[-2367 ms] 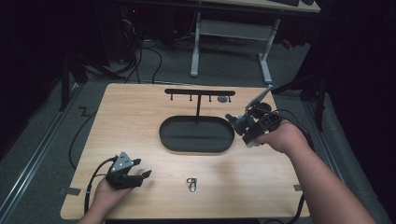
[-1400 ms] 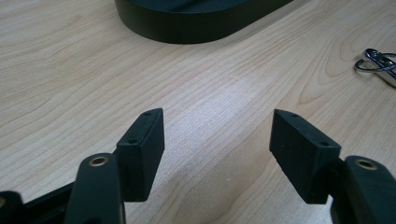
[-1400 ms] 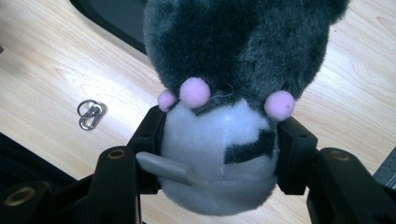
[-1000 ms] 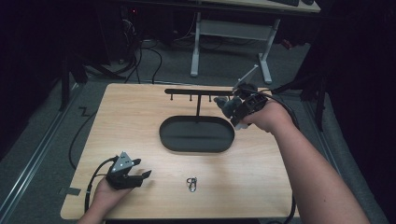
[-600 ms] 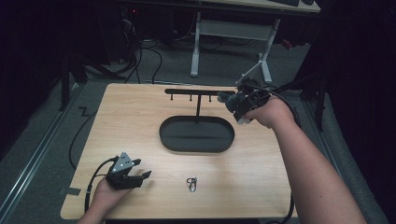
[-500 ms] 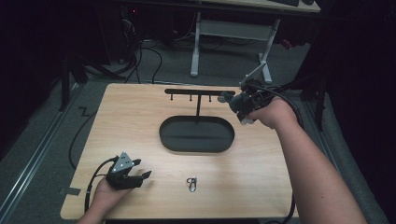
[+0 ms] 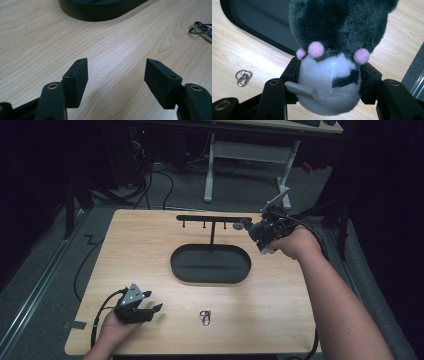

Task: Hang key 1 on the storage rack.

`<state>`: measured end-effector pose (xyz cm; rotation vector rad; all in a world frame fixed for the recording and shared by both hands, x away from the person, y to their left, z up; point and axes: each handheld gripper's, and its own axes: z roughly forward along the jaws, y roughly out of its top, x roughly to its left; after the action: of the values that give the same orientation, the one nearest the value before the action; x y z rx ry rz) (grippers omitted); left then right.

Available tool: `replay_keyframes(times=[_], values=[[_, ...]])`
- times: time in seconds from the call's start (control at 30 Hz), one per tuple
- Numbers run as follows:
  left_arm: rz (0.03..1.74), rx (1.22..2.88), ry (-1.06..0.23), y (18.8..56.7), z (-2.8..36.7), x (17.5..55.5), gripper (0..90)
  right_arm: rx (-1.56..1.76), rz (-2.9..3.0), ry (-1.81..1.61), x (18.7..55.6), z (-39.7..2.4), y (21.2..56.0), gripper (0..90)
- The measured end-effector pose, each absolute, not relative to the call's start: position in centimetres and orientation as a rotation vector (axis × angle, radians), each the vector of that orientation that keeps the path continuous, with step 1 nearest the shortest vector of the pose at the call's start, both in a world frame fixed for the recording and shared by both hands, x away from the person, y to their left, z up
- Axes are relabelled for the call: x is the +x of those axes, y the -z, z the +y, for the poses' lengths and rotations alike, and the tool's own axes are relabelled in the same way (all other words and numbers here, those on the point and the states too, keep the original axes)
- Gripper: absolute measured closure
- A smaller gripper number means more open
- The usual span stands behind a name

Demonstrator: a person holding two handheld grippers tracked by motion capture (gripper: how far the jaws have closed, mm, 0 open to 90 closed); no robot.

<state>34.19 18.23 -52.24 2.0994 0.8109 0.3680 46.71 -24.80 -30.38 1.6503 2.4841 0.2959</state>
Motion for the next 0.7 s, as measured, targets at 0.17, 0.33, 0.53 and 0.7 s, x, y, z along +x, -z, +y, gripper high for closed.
replay_keyframes(times=[0.17,0.33,0.53,0.7], values=[[0.811,2.103,-0.366,52.2,18.3,34.2,36.2,1.659,2.469,-0.270,47.2,-24.9,30.9,46.6],[0.811,2.103,-0.365,52.2,18.3,34.2,36.2,1.675,2.470,-0.247,47.7,-24.9,32.1,46.6],[0.808,2.106,-0.370,52.3,18.2,34.1,36.2,1.684,2.472,-0.232,48.2,-24.8,33.7,46.1],[0.807,2.114,-0.367,52.3,18.1,34.1,36.2,1.701,2.475,-0.224,48.7,-24.8,34.9,45.8]])
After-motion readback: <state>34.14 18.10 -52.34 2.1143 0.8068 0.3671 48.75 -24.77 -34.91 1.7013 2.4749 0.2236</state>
